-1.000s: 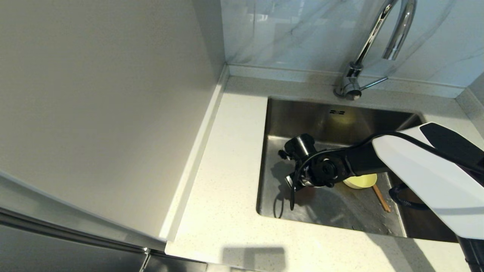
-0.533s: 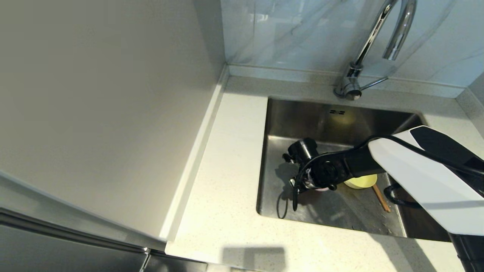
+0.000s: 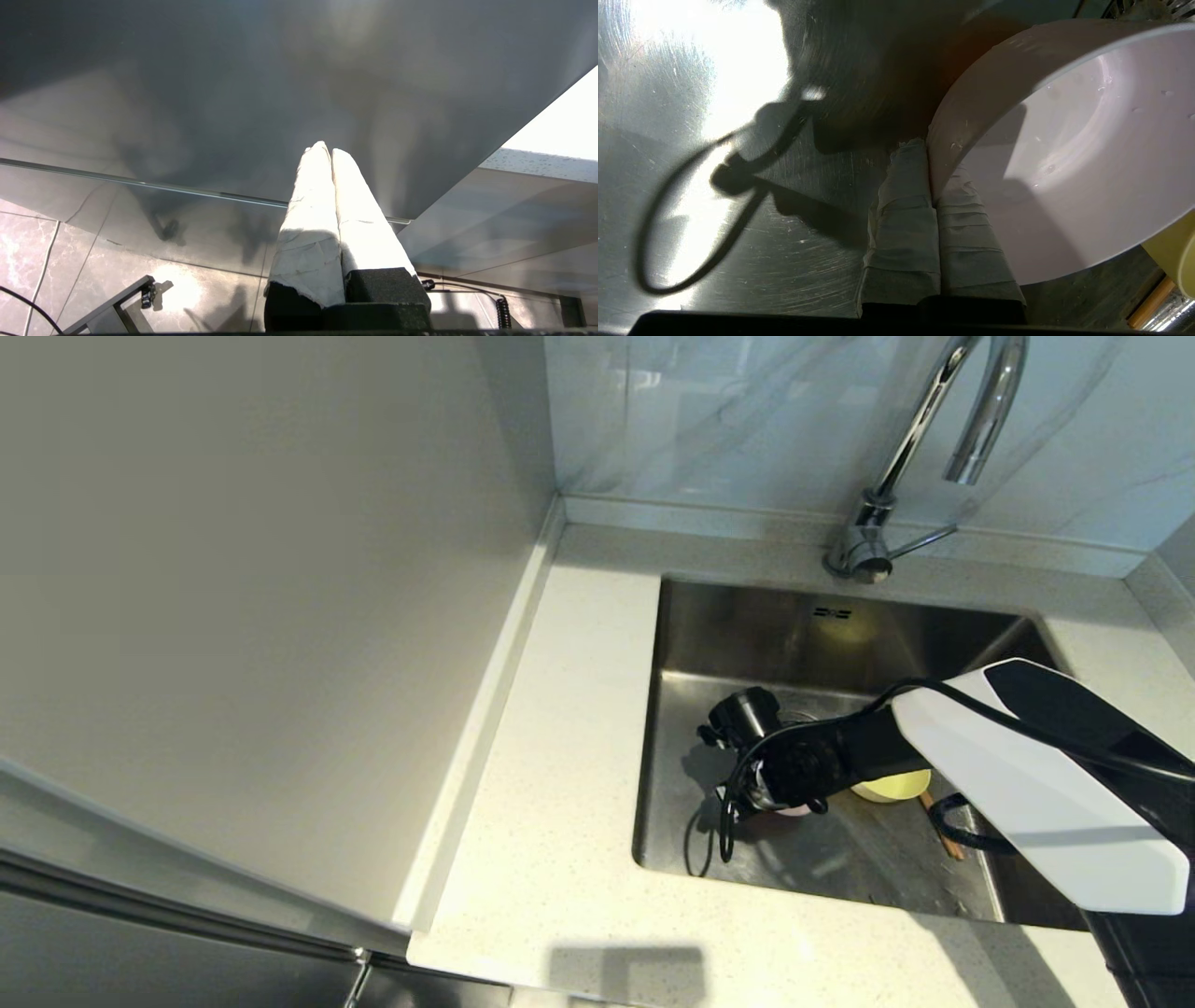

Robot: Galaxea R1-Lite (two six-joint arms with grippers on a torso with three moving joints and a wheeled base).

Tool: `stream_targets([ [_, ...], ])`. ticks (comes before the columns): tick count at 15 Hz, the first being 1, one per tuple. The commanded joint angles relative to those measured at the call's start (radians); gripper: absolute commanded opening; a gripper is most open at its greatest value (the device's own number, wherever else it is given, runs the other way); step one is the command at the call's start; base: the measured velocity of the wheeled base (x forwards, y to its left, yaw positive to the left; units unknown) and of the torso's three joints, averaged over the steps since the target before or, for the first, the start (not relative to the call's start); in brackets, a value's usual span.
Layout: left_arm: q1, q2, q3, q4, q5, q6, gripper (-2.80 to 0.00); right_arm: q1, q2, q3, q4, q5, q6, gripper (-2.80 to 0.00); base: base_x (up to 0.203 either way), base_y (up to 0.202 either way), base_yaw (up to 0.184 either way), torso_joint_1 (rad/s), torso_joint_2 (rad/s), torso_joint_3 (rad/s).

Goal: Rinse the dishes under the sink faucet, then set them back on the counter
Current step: Put a bowl into the sink, then turn on the faucet

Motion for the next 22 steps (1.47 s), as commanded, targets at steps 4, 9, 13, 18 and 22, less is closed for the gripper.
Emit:
stream_targets([
  [4, 0.000, -0.003, 0.000, 0.000, 0.000, 0.000, -2.80, 0.001, 0.025, -0.022, 0.002, -0.003, -0.004, 0.00, 0.000, 0.000, 0.000, 0.000, 0.00, 0.000],
  [9, 0.000, -0.003, 0.000, 0.000, 0.000, 0.000, -2.80, -0.009, 0.002, -0.020, 0.004, -0.004, -0.003, 0.00, 0.000, 0.000, 0.000, 0.000, 0.00, 0.000],
  [13, 0.000, -0.003, 0.000, 0.000, 0.000, 0.000, -2.80, -0.015, -0.155, 0.013, 0.046, 0.001, 0.005, 0.00, 0.000, 0.000, 0.000, 0.000, 0.00, 0.000],
  [18, 0.000, -0.003, 0.000, 0.000, 0.000, 0.000, -2.80, -0.019, -0.541, 0.198, 0.101, 0.016, 0.029, 0.00, 0.000, 0.000, 0.000, 0.000, 0.00, 0.000],
  [22, 0.000, -0.003, 0.000, 0.000, 0.000, 0.000, -2.80, -0.105, -0.867, 0.406, 0.154, 0.016, 0.033, 0.00, 0.000, 0.000, 0.000, 0.000, 0.00, 0.000],
])
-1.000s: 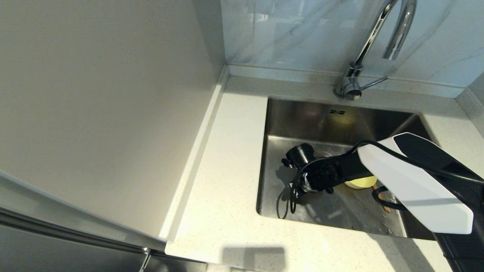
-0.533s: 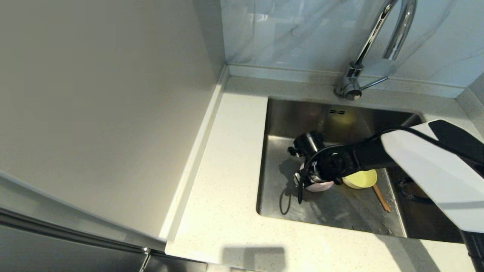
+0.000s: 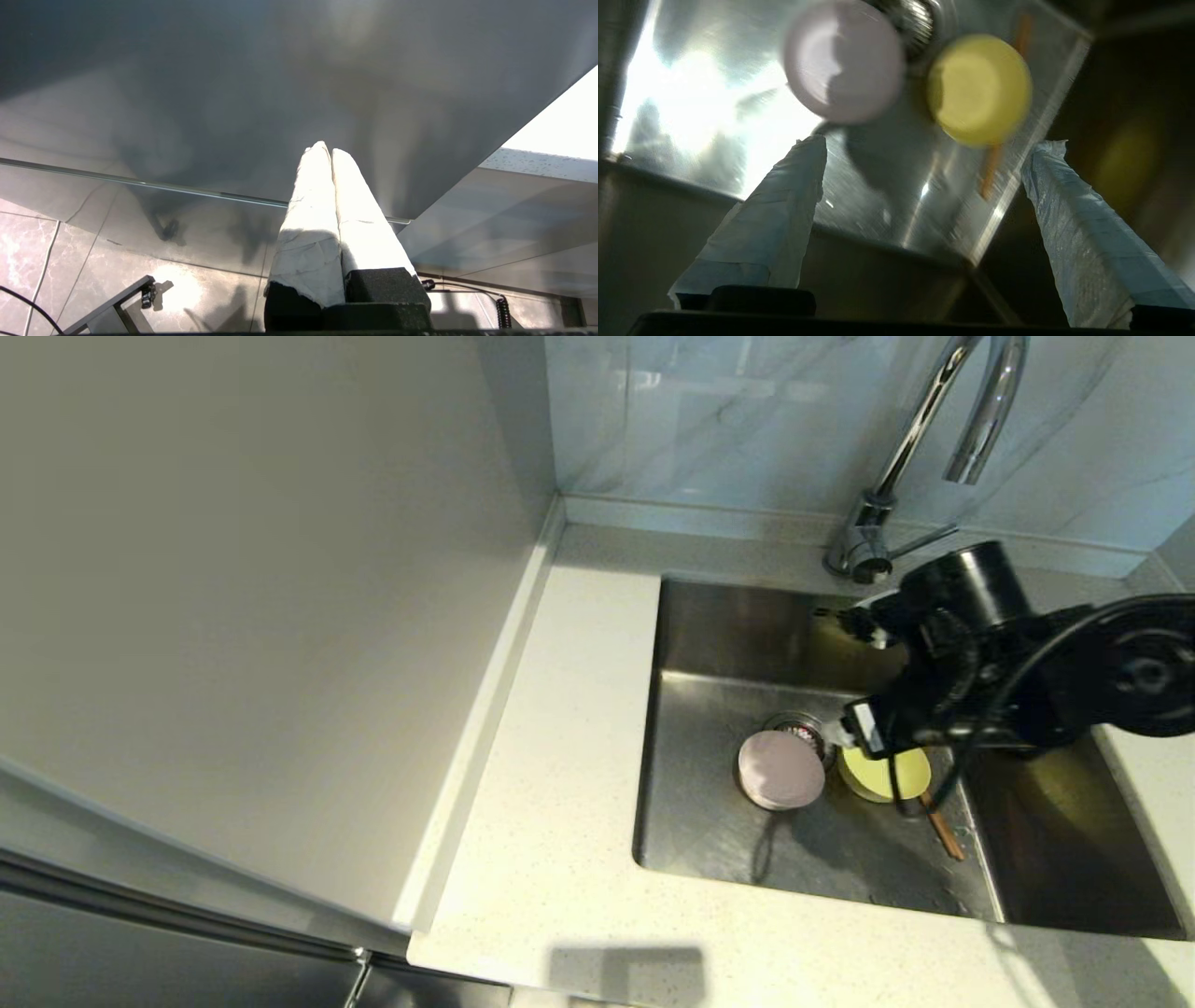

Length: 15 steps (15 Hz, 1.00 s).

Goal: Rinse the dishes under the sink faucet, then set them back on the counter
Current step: Turn on the faucet

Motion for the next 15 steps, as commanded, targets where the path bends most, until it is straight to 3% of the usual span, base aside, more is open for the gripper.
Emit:
stream_targets([
  [1, 0.000, -0.003, 0.000, 0.000, 0.000, -0.001, -2.80, -0.106, -0.235, 0.091, 0.035, -0.001, 0.001, 0.00, 0.000, 0.000, 0.000, 0.000, 0.00, 0.000],
  [2, 0.000, -0.003, 0.000, 0.000, 0.000, -0.001, -2.80, -0.174, -0.283, 0.112, 0.060, 0.001, 0.001, 0.00, 0.000, 0.000, 0.000, 0.000, 0.00, 0.000],
  [3, 0.000, -0.003, 0.000, 0.000, 0.000, -0.001, -2.80, -0.227, -0.325, 0.127, 0.084, 0.002, 0.002, -2.80, 0.000, 0.000, 0.000, 0.000, 0.00, 0.000],
  [7, 0.000, -0.003, 0.000, 0.000, 0.000, -0.001, -2.80, -0.404, -0.404, 0.138, 0.103, 0.051, -0.015, -2.80, 0.000, 0.000, 0.000, 0.000, 0.00, 0.000],
  [11, 0.000, -0.003, 0.000, 0.000, 0.000, -0.001, -2.80, -0.534, -0.378, 0.088, 0.005, 0.131, -0.011, -2.80, 0.000, 0.000, 0.000, 0.000, 0.00, 0.000],
  [15, 0.000, -0.003, 0.000, 0.000, 0.000, -0.001, -2.80, -0.557, -0.260, -0.112, 0.001, 0.213, 0.129, -2.80, 0.000, 0.000, 0.000, 0.000, 0.00, 0.000],
])
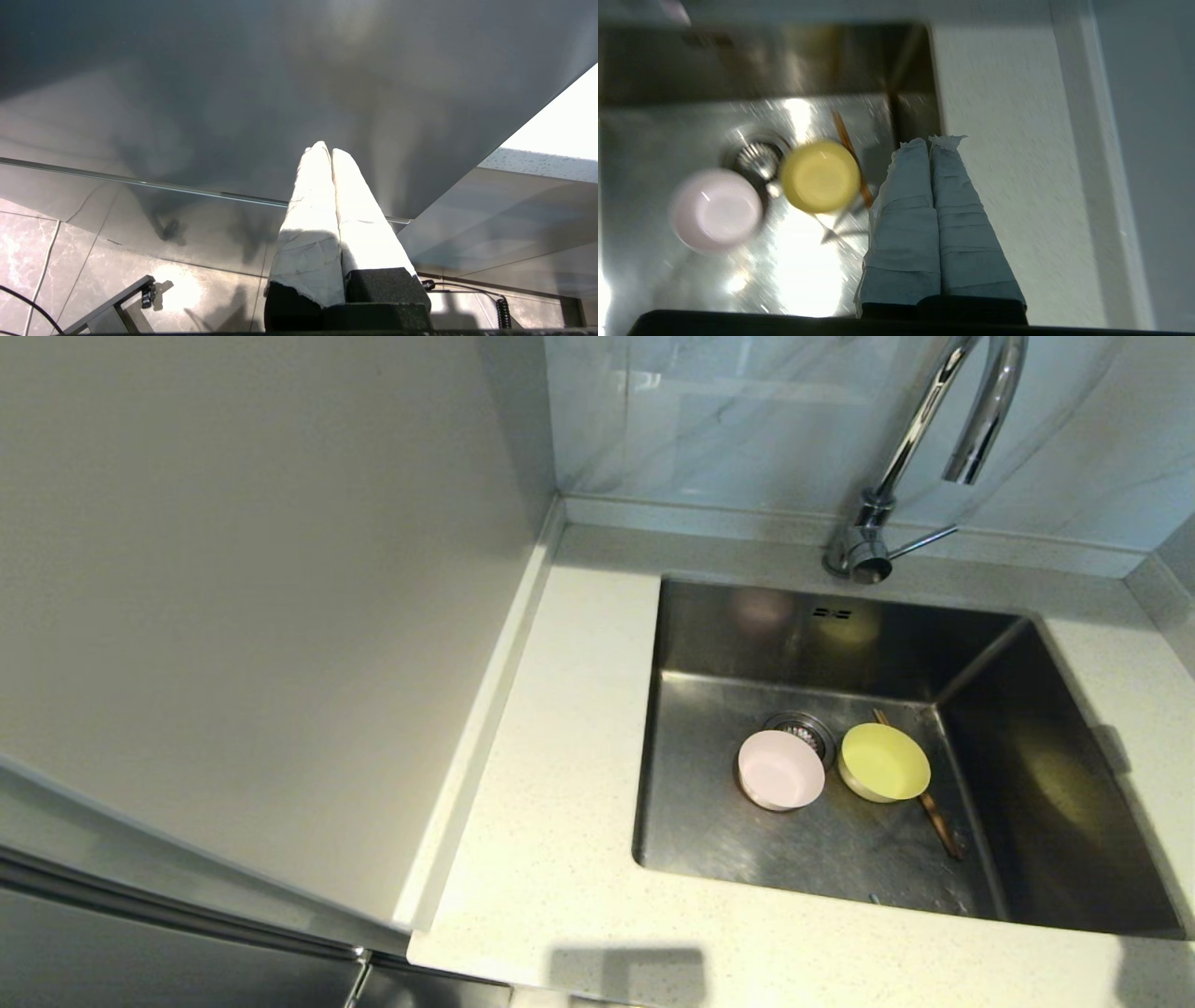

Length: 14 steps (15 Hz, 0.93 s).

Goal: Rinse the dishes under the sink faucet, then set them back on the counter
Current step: Turn on the faucet

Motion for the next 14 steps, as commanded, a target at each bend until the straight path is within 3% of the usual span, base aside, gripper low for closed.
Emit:
stream_targets([
  [1, 0.000, -0.003, 0.000, 0.000, 0.001, 0.000, -2.80, -0.006, 0.106, -0.116, -0.001, 0.019, 0.069, -2.80, 0.000, 0.000, 0.000, 0.000, 0.00, 0.000],
  [4, 0.000, -0.003, 0.000, 0.000, 0.001, 0.000, -2.80, -0.006, 0.242, -0.246, -0.024, 0.031, 0.151, -2.80, 0.000, 0.000, 0.000, 0.000, 0.00, 0.000],
  [7, 0.000, -0.003, 0.000, 0.000, 0.001, 0.000, -2.80, -0.013, 0.345, -0.312, -0.078, -0.073, 0.201, -2.80, 0.000, 0.000, 0.000, 0.000, 0.00, 0.000],
  [8, 0.000, -0.003, 0.000, 0.000, 0.001, 0.000, -2.80, -0.011, 0.381, -0.363, -0.080, -0.085, 0.253, -2.80, 0.000, 0.000, 0.000, 0.000, 0.00, 0.000],
  [12, 0.000, -0.003, 0.000, 0.000, 0.001, 0.000, -2.80, -0.006, 0.514, -0.456, -0.110, -0.043, 0.471, -2.80, 0.000, 0.000, 0.000, 0.000, 0.00, 0.000],
  [14, 0.000, -0.003, 0.000, 0.000, 0.001, 0.000, -2.80, 0.005, 0.545, -0.472, -0.171, 0.012, 0.517, -2.80, 0.000, 0.000, 0.000, 0.000, 0.00, 0.000],
])
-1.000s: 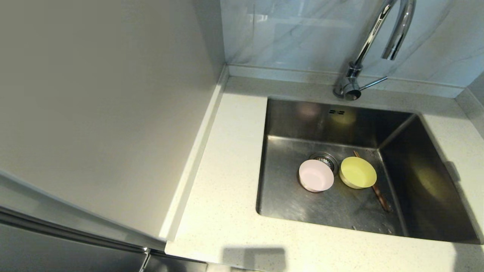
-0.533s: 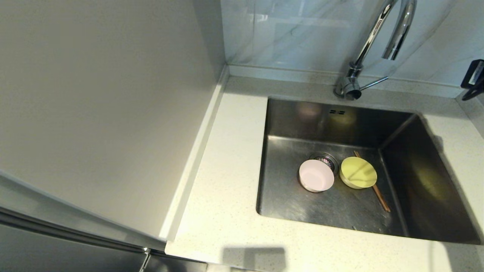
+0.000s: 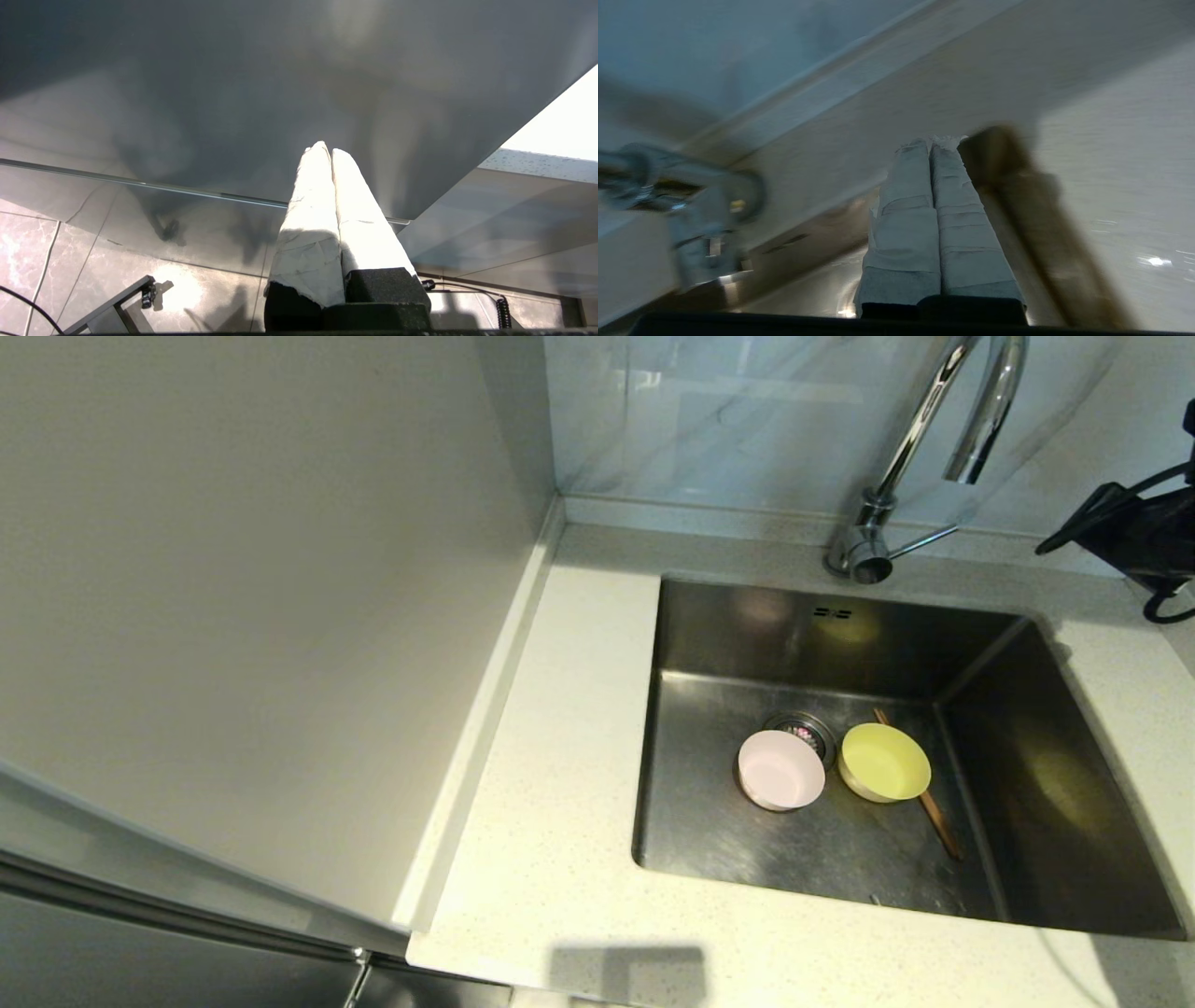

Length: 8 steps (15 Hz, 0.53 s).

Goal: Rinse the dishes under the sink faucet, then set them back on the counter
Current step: Turn on the faucet

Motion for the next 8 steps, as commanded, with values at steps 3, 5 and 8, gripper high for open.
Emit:
stream_targets([
  [3, 0.000, -0.003, 0.000, 0.000, 0.001, 0.000, -2.80, 0.026, 0.077, -0.080, -0.038, 0.089, 0.036, -2.80, 0.000, 0.000, 0.000, 0.000, 0.00, 0.000],
  [5, 0.000, -0.003, 0.000, 0.000, 0.001, 0.000, -2.80, 0.040, 0.085, -0.120, -0.040, 0.143, 0.042, -2.80, 0.000, 0.000, 0.000, 0.000, 0.00, 0.000],
  [8, 0.000, -0.003, 0.000, 0.000, 0.001, 0.000, -2.80, 0.065, 0.086, -0.134, -0.042, 0.200, 0.042, -2.80, 0.000, 0.000, 0.000, 0.000, 0.00, 0.000],
])
